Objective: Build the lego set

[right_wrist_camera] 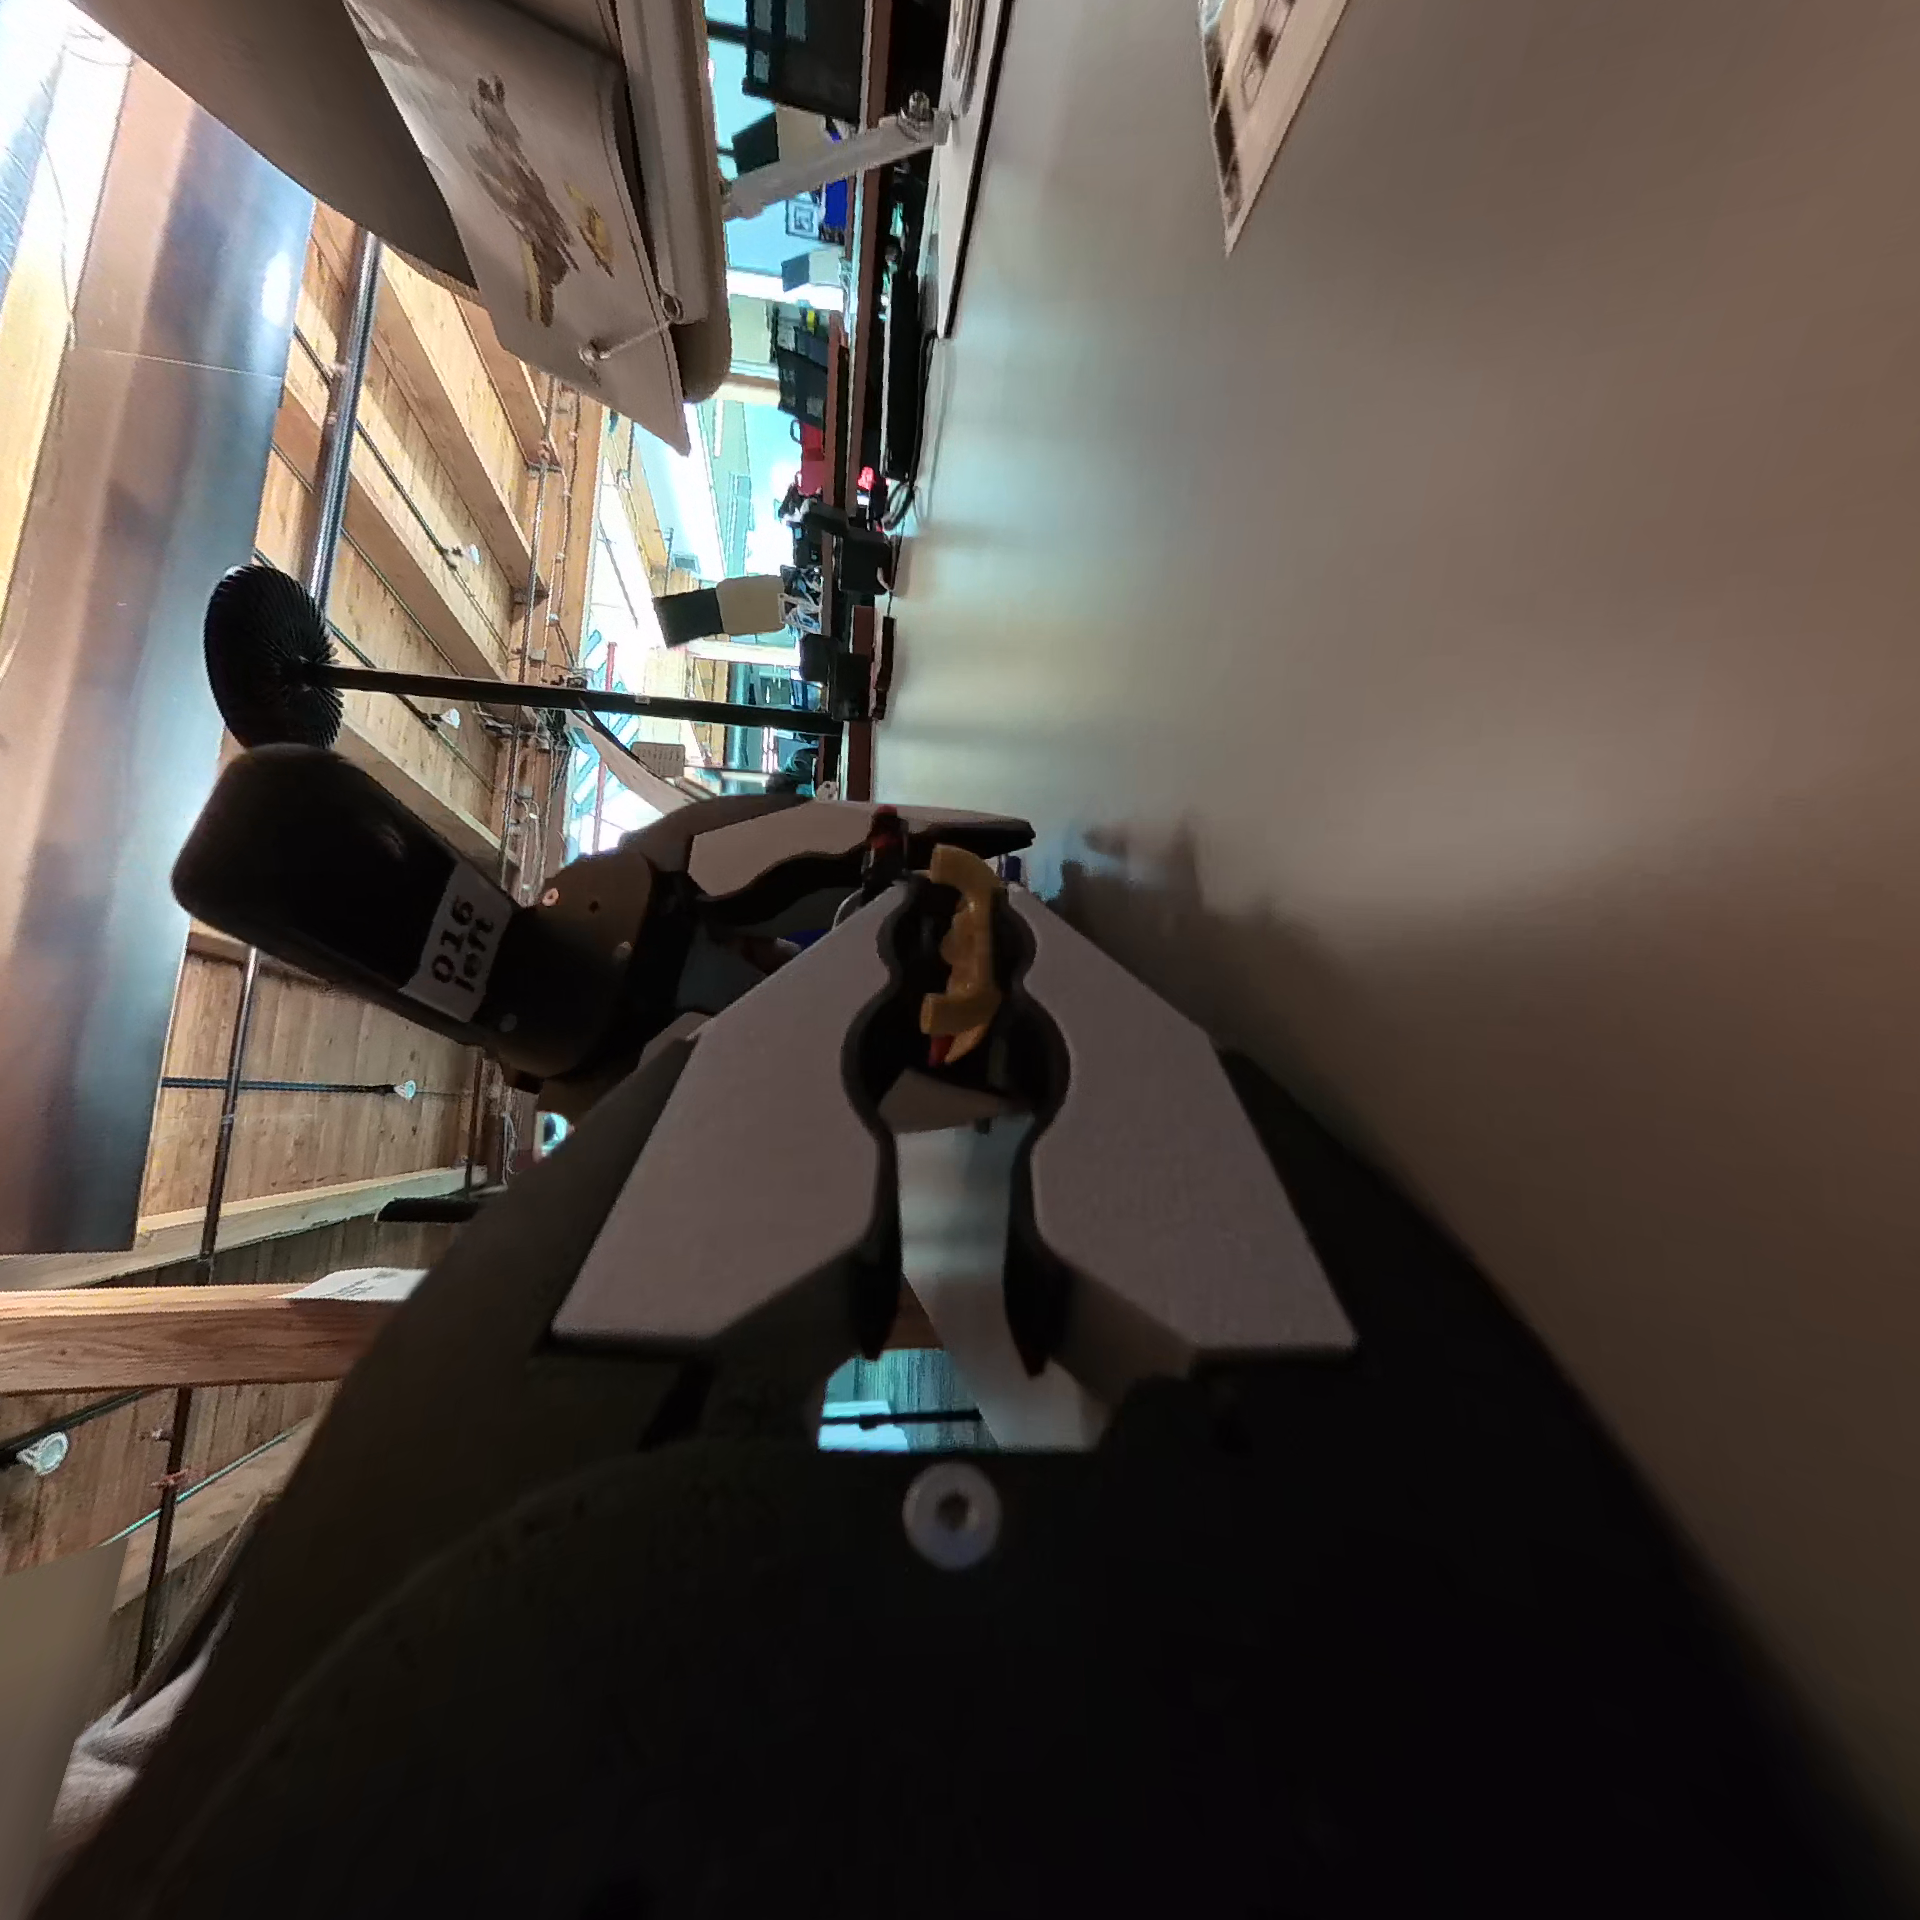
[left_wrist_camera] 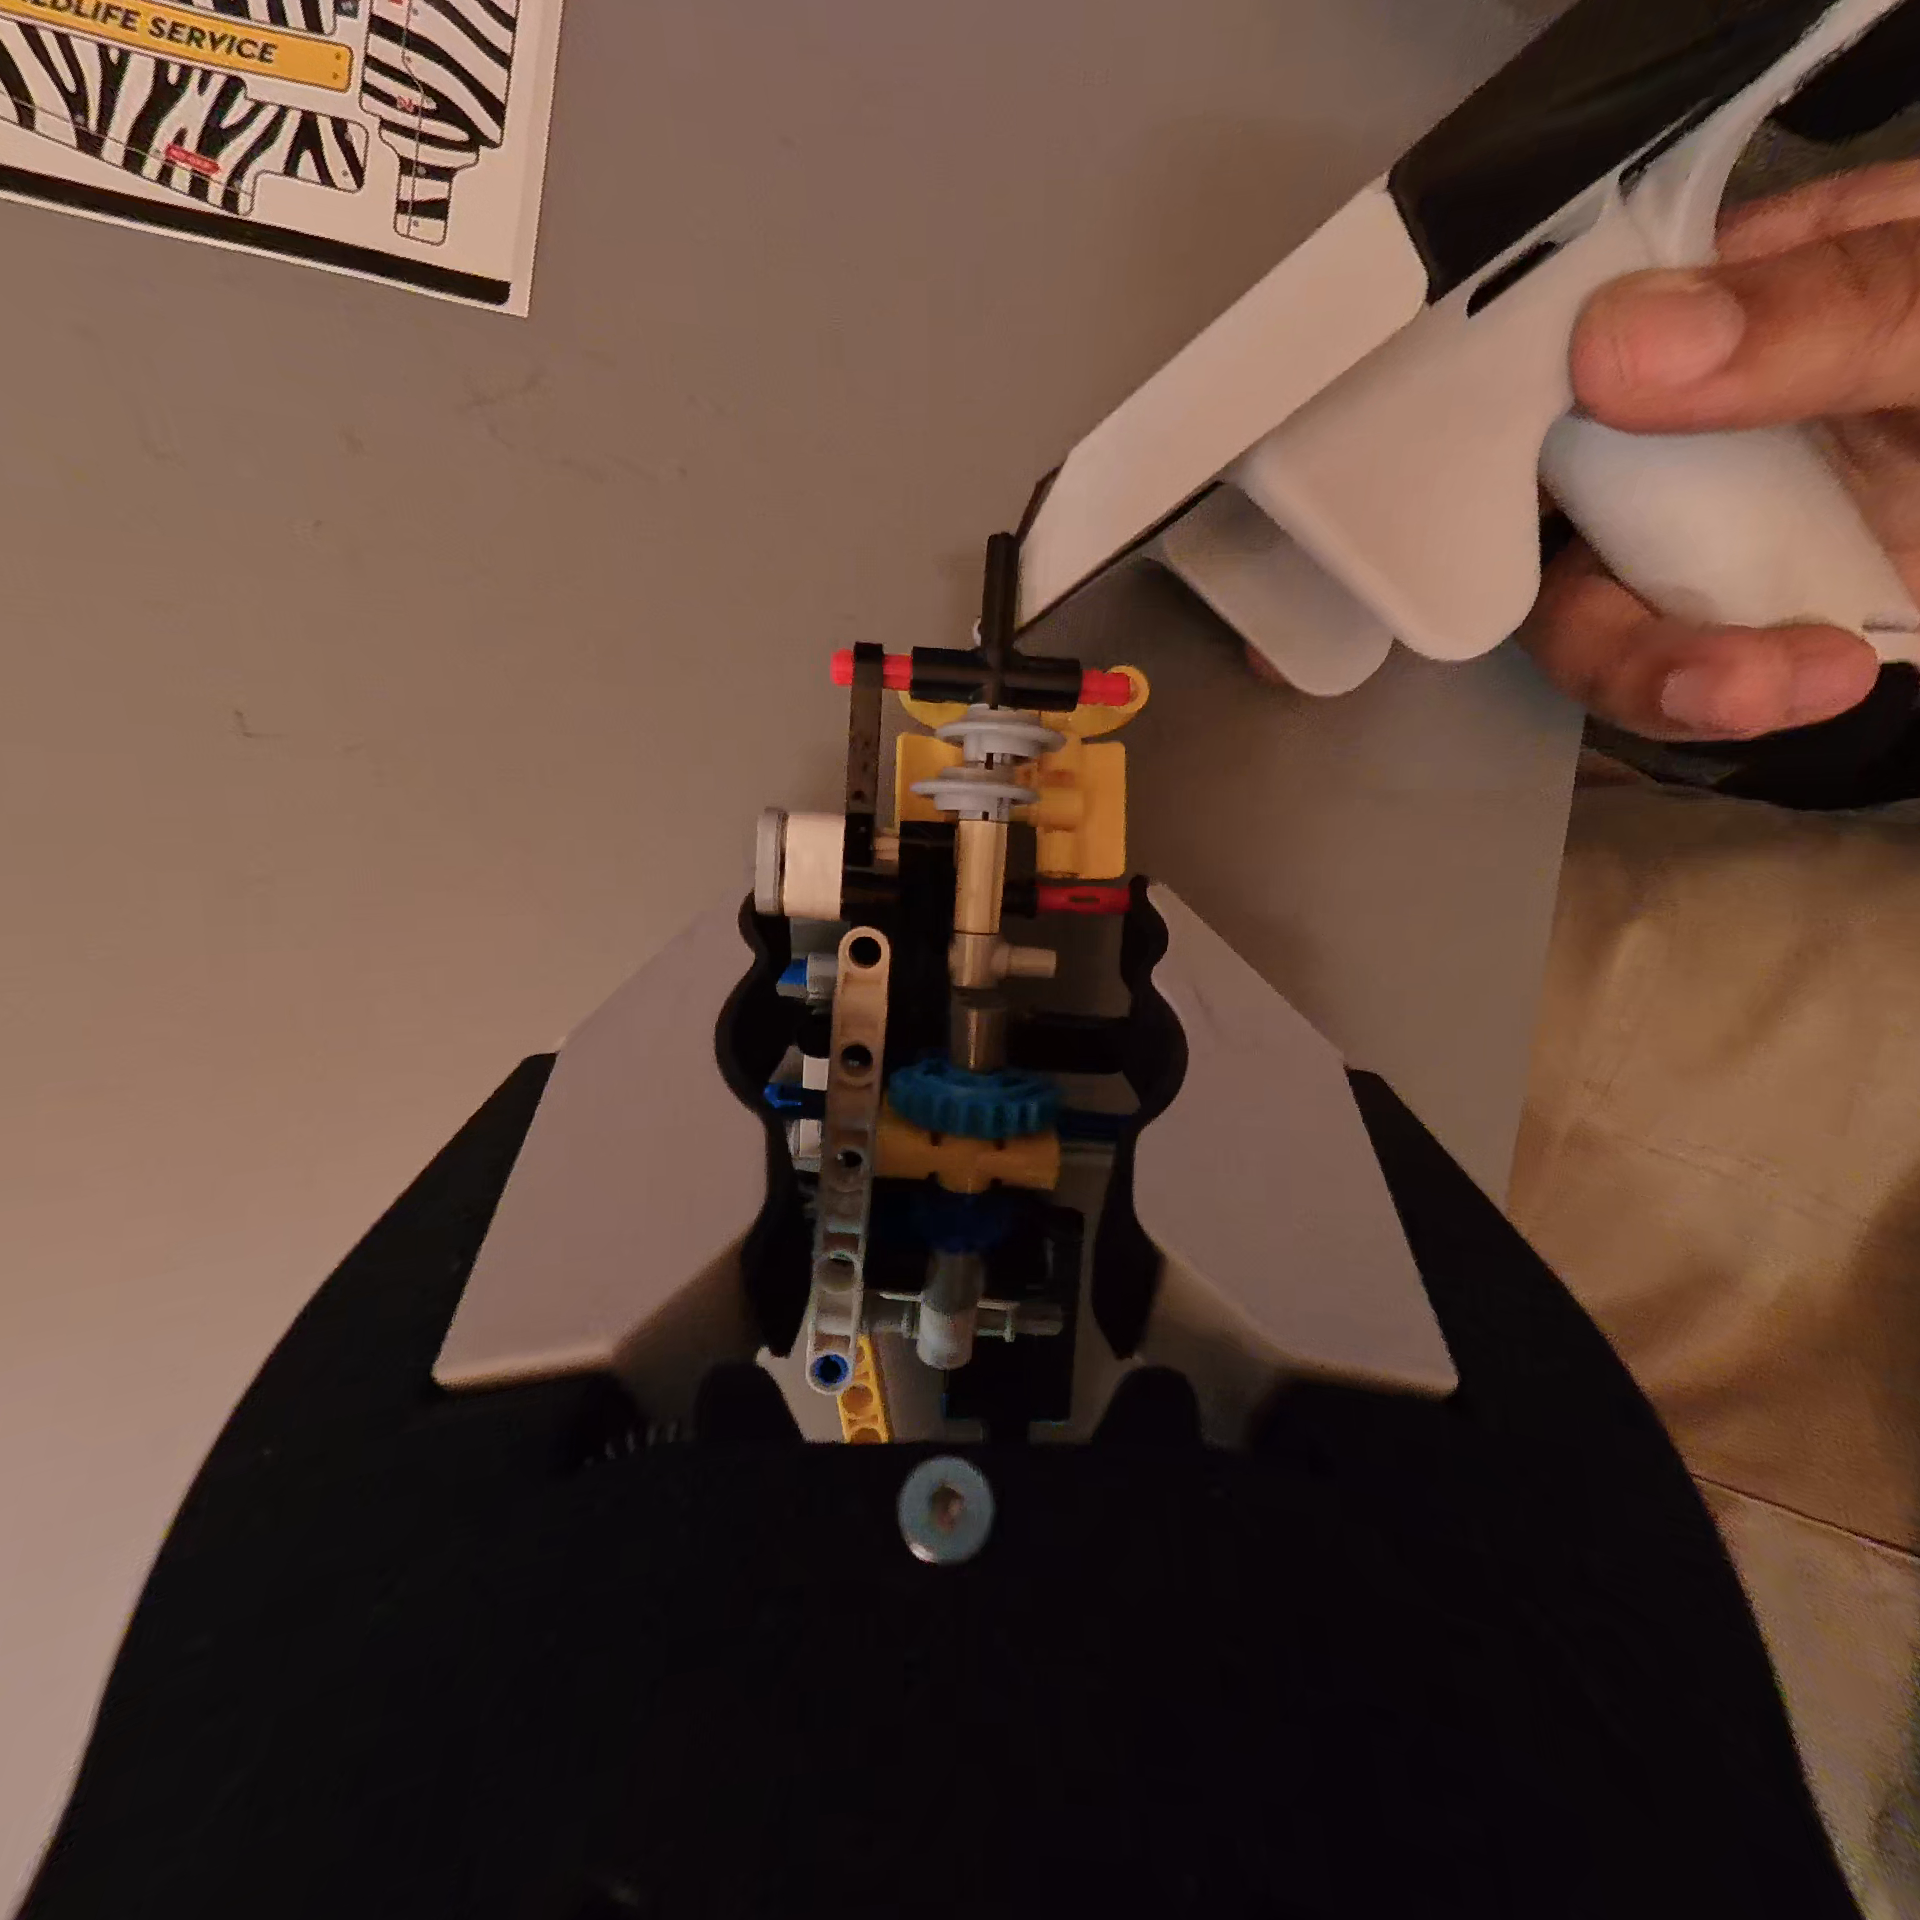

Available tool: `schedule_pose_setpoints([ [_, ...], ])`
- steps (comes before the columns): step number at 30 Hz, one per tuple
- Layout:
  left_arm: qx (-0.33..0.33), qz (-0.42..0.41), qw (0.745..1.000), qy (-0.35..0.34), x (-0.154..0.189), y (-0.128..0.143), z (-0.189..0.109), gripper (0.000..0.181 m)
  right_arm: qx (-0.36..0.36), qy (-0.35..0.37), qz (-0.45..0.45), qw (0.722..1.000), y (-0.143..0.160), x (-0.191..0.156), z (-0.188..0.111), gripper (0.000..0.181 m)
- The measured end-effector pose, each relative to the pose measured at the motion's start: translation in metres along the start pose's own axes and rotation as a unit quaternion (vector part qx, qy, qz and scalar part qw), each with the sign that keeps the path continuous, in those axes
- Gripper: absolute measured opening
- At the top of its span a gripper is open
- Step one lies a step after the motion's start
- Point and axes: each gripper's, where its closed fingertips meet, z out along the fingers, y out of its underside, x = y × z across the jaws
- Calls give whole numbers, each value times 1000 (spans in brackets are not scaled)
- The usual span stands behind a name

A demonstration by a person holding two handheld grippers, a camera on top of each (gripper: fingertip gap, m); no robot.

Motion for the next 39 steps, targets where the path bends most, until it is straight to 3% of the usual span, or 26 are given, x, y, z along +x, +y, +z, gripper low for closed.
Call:
schedule_pose_setpoints([
  [8,-3,11,1000,-8,0,1,1,63,-79,16,-32,996,14,4,-2,11],
  [30,60,0,998,23,1,-6,-6,63,-146,-5,-49,988,23,-1,5,23],
  [39,83,-4,996,29,3,-9,-10,65,-158,-37,-32,986,29,-8,12,17],
])
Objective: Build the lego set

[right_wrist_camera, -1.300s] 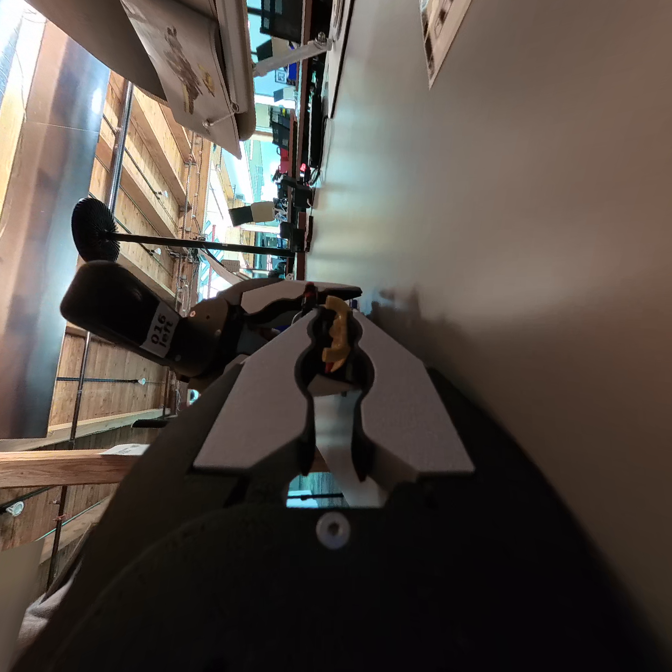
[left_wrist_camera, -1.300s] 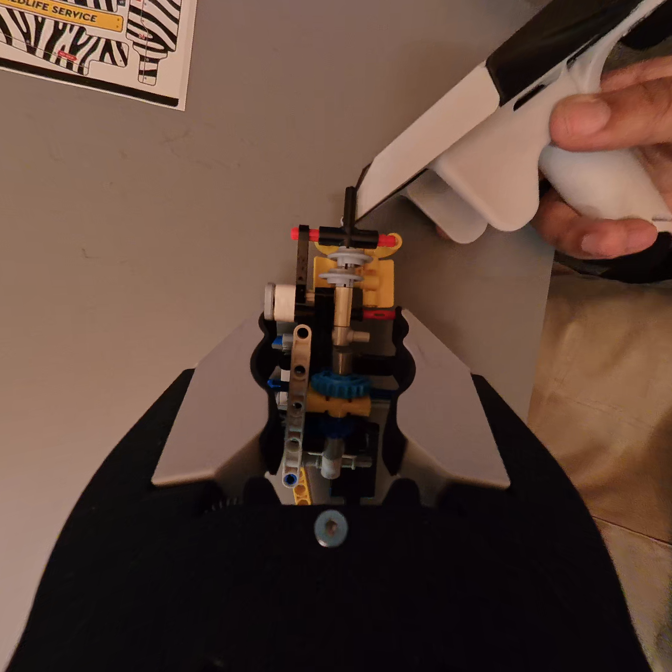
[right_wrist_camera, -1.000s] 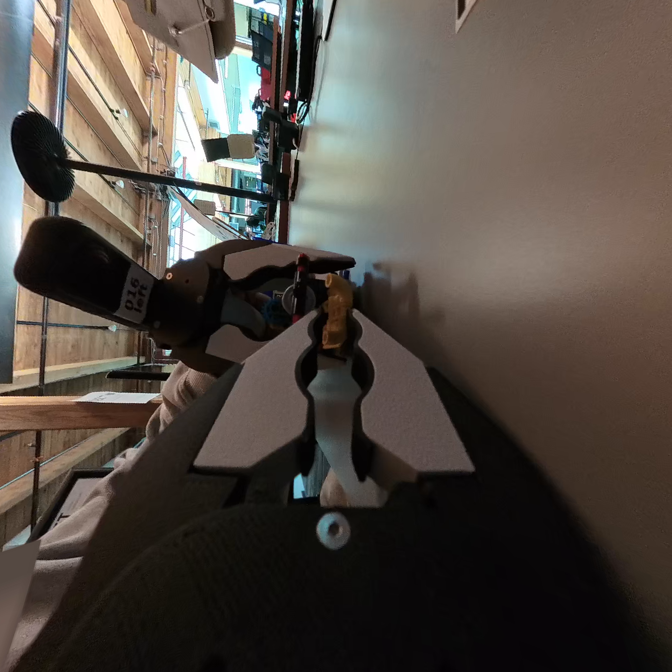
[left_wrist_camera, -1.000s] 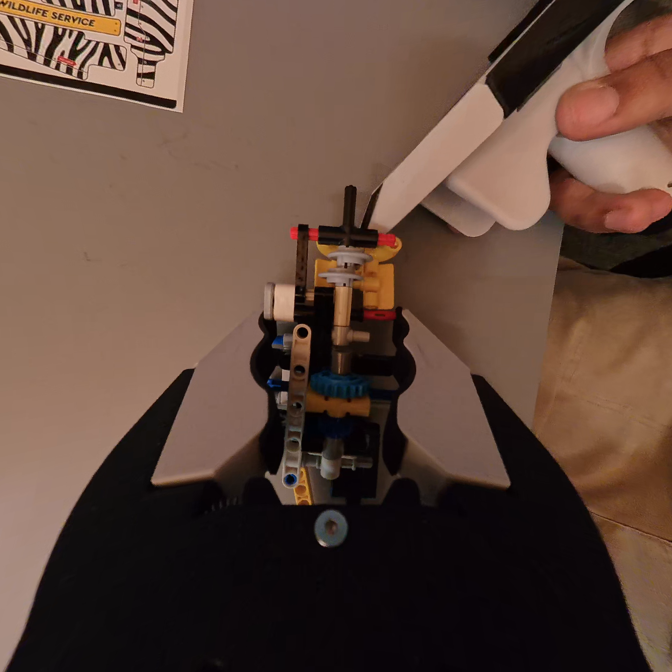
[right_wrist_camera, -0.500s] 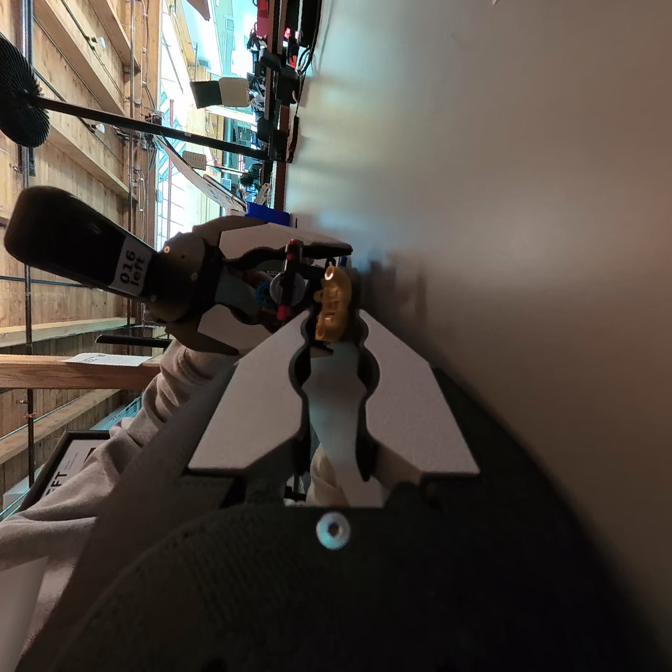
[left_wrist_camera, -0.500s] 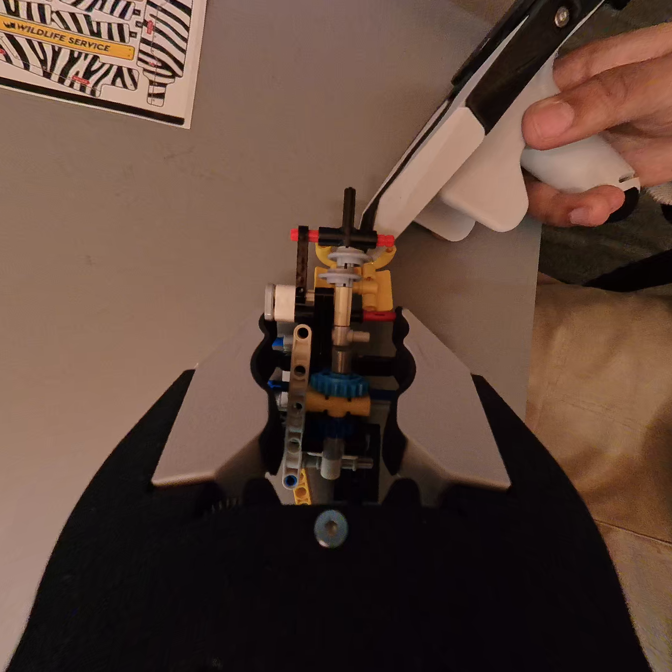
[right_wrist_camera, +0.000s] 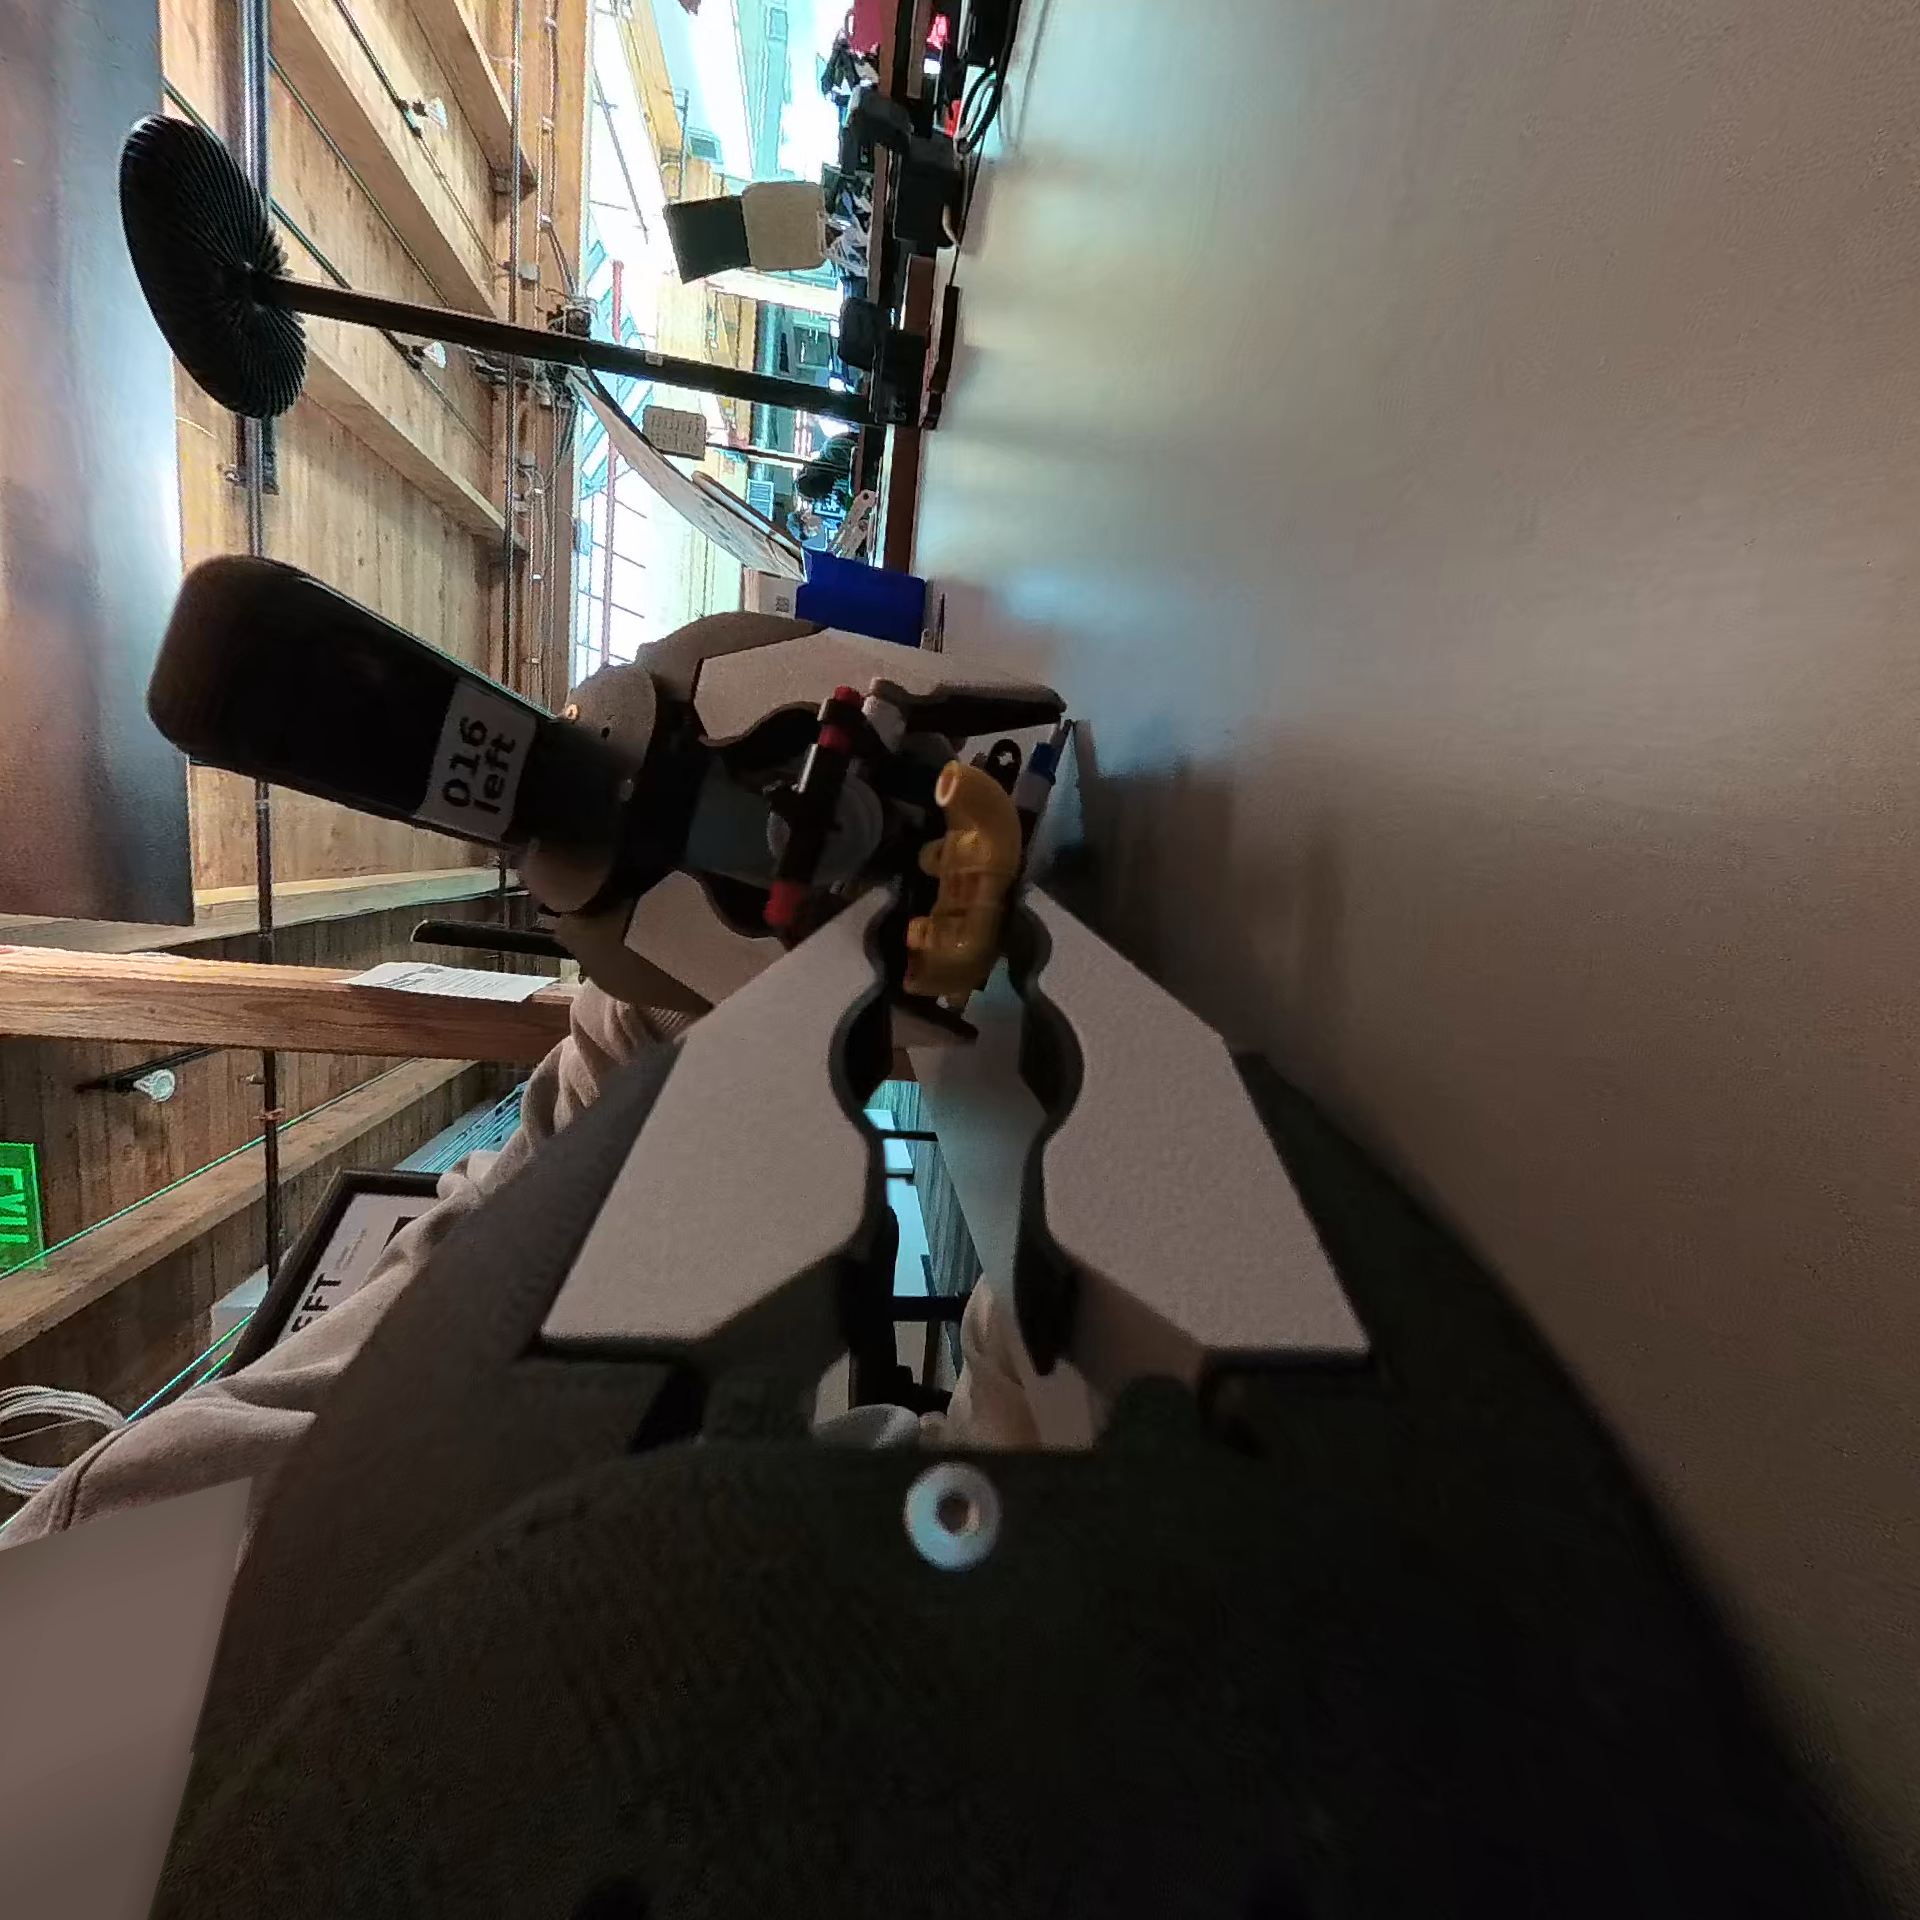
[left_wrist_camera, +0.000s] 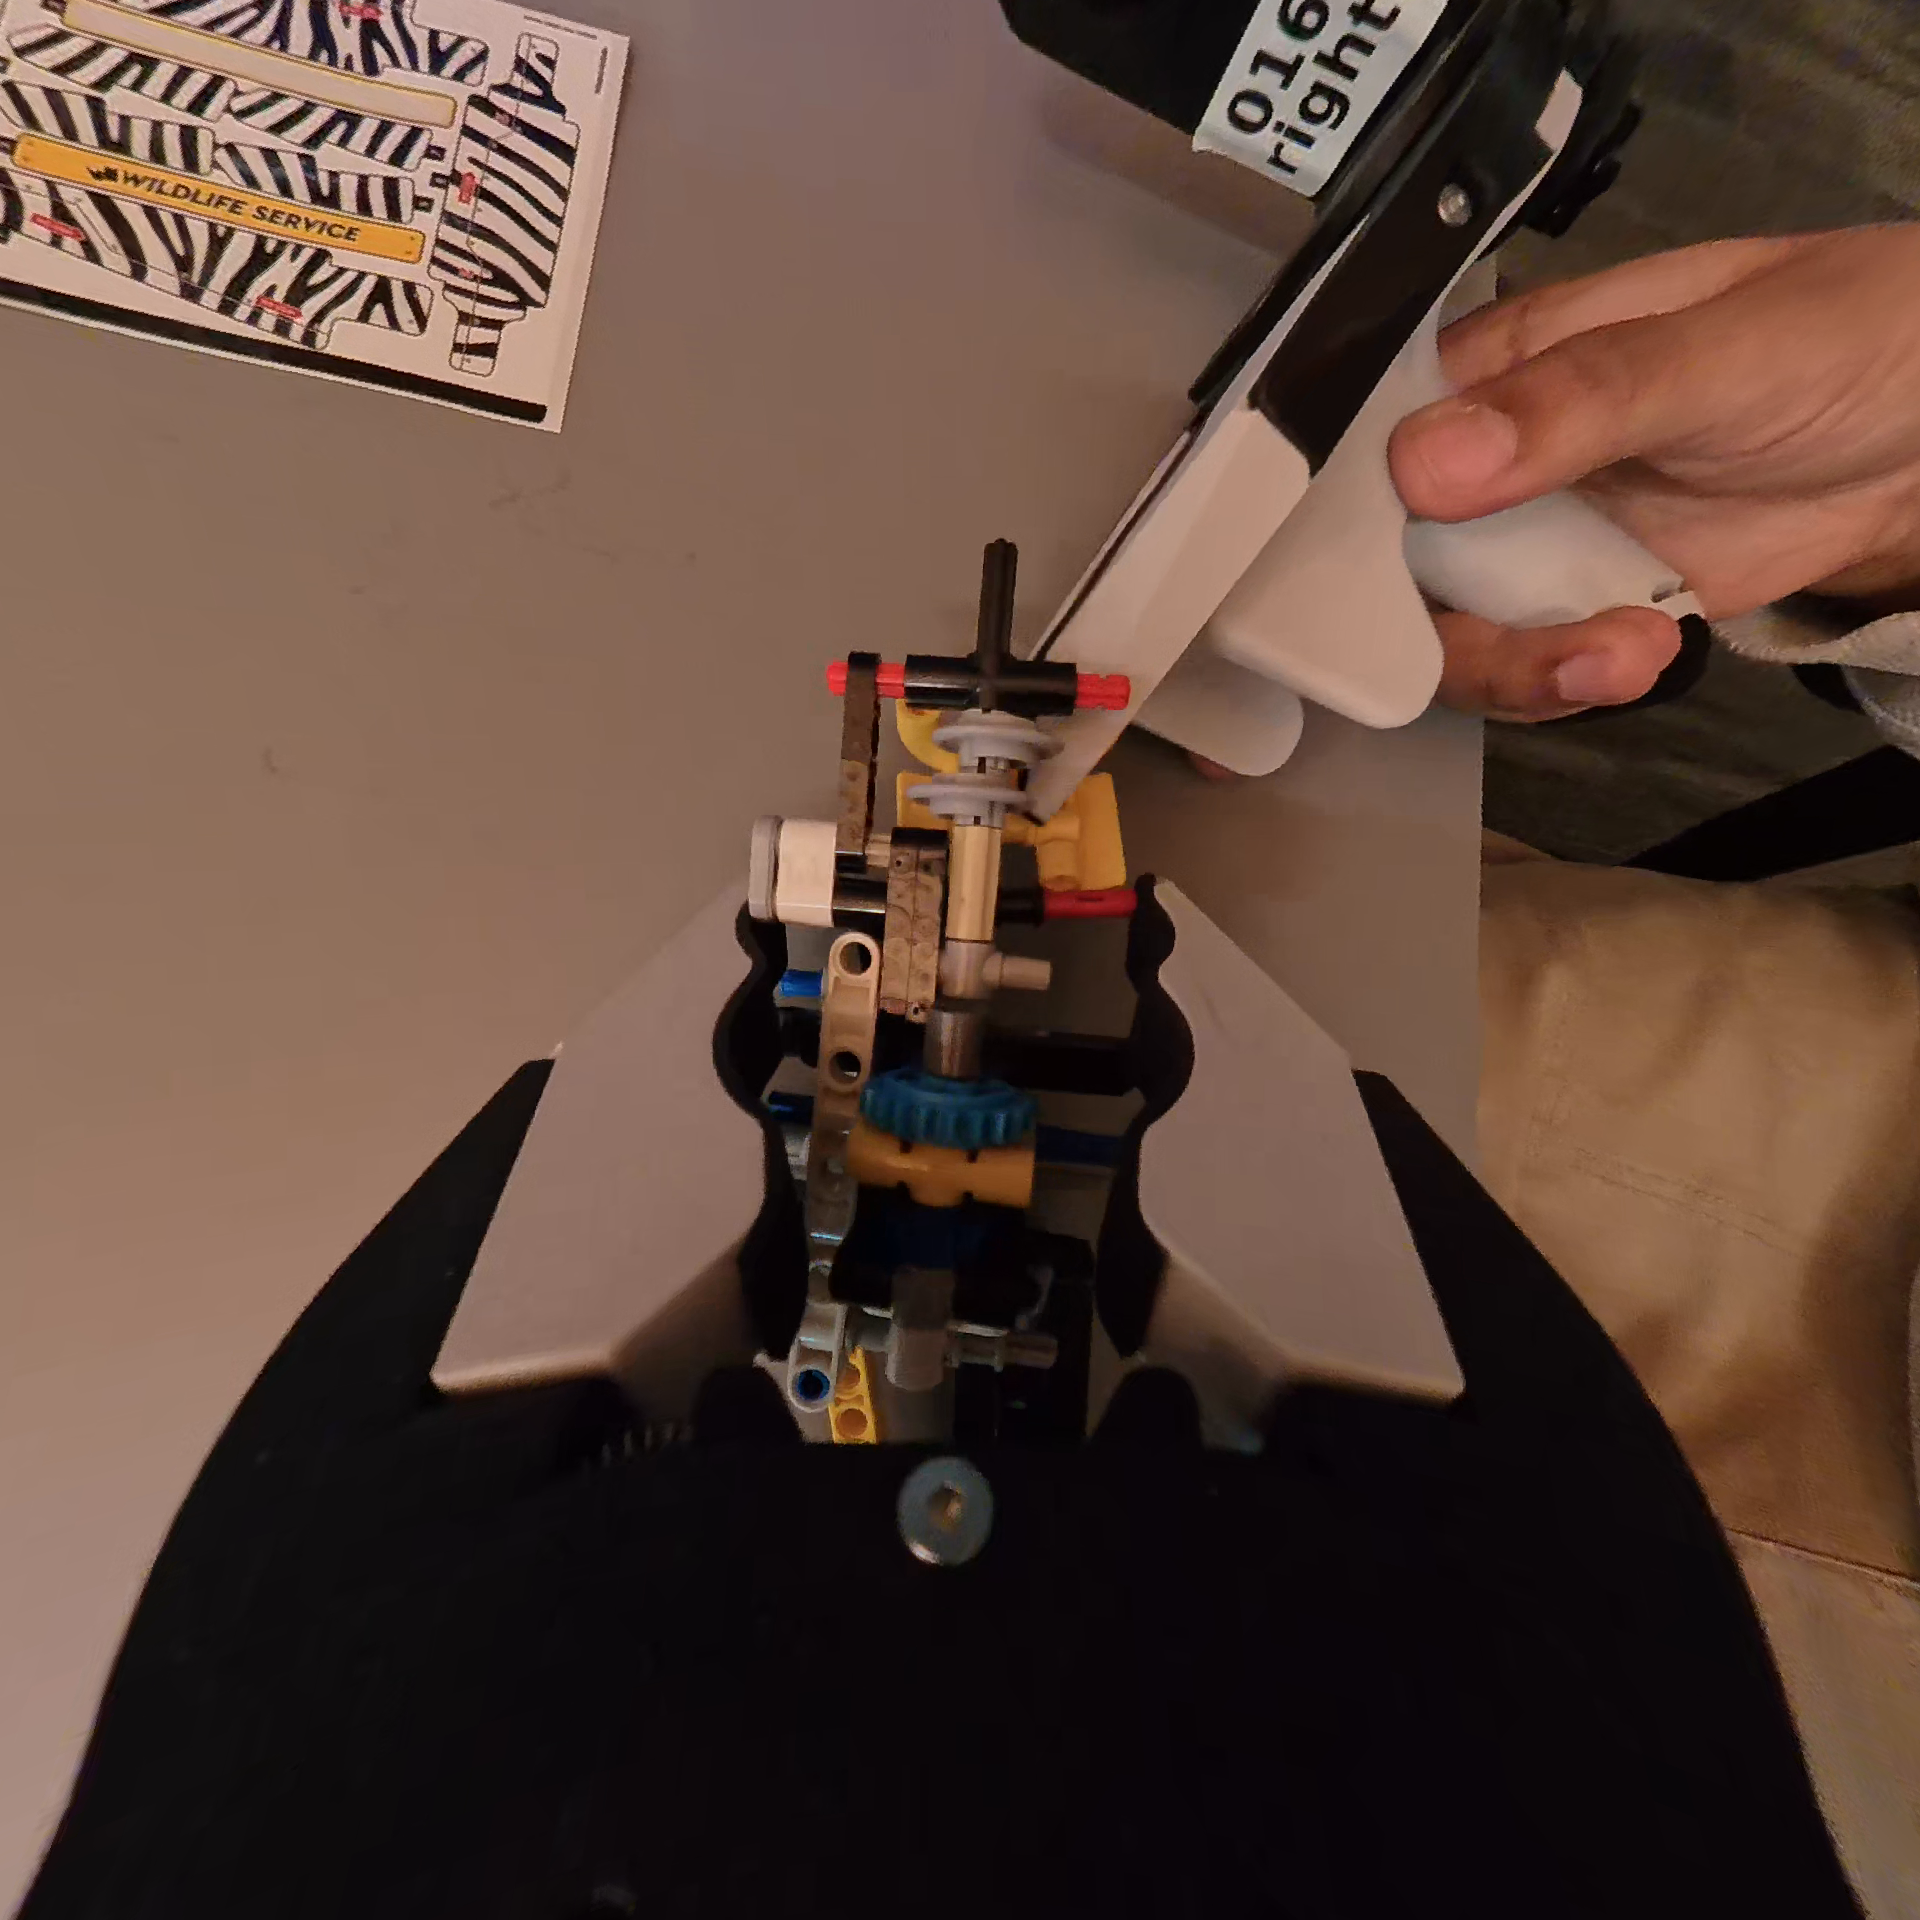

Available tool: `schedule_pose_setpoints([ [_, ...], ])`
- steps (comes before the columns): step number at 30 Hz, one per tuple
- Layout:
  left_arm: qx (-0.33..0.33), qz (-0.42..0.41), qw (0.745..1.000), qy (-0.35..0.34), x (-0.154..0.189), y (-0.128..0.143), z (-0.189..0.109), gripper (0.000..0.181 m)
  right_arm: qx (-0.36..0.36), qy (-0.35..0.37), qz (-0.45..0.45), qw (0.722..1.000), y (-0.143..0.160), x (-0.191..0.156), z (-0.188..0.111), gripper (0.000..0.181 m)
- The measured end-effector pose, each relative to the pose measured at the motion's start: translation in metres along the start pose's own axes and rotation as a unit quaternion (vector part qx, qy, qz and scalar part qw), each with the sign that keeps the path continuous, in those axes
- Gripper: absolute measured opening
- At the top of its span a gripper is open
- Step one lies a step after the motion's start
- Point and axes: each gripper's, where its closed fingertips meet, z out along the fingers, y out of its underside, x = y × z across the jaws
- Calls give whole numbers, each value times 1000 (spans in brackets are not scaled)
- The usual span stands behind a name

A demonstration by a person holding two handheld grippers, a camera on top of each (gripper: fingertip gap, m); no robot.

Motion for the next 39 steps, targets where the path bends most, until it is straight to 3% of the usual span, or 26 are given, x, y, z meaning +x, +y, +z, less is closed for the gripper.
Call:
schedule_pose_setpoints([
  [39,-13,4,1000,-15,3,5,3,64,37,11,4,999,-2,3,-4,15],
])
